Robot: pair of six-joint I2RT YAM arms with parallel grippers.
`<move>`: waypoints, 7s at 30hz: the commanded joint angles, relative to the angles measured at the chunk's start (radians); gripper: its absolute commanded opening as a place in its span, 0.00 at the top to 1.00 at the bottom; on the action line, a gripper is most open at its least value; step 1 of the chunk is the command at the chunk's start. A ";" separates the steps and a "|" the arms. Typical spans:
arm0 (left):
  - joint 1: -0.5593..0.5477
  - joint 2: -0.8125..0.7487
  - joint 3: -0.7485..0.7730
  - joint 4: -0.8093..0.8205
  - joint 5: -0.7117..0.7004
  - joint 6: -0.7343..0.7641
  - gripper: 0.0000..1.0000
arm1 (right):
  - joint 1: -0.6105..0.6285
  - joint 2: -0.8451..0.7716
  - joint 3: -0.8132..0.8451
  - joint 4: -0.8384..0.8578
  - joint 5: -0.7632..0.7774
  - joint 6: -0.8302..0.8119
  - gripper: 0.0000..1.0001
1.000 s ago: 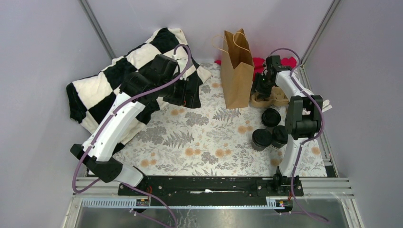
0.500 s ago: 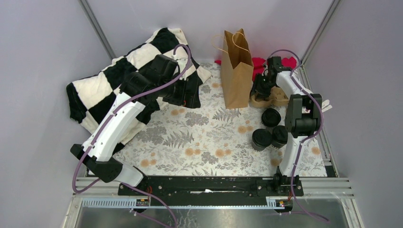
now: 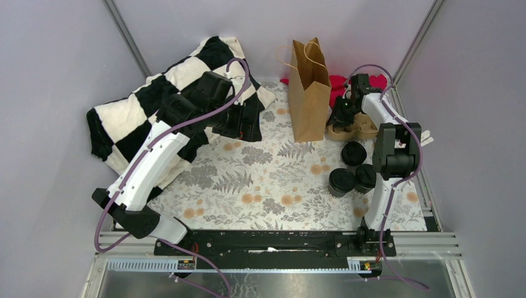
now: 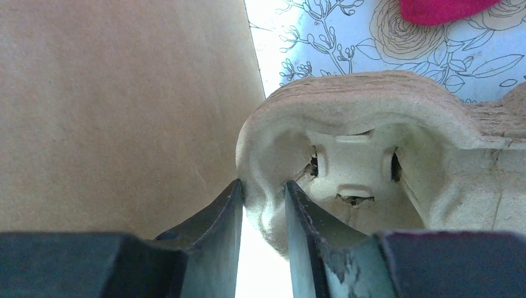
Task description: Pack the takeout coffee
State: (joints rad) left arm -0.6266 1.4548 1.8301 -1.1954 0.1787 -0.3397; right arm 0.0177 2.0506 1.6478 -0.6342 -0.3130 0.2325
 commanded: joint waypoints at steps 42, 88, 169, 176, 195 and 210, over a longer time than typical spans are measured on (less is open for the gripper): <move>0.005 -0.012 0.005 0.011 0.010 0.018 0.01 | 0.099 -0.098 0.073 -0.185 0.350 -0.096 0.75; 0.215 -0.177 0.189 0.174 -0.066 -0.430 0.01 | 0.745 -0.543 0.277 -0.065 -0.281 -0.086 0.81; 0.252 -0.261 -0.213 0.174 0.413 -0.237 1.00 | 0.791 -0.602 0.140 0.038 0.272 -0.149 0.26; 0.253 -0.300 -0.266 0.244 0.389 -0.280 1.00 | 0.756 -0.534 0.193 0.017 0.147 0.303 0.00; 0.252 -0.309 -0.265 0.257 0.252 -0.294 1.00 | 0.795 -0.502 0.087 0.092 0.140 0.788 0.38; 0.252 -0.300 -0.259 0.261 0.255 -0.282 1.00 | 0.831 -0.430 0.151 -0.015 0.307 0.763 0.41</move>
State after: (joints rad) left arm -0.3740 1.1660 1.5604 -0.9920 0.4362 -0.6281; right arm 0.8360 1.6035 1.7542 -0.6109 -0.0822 1.0065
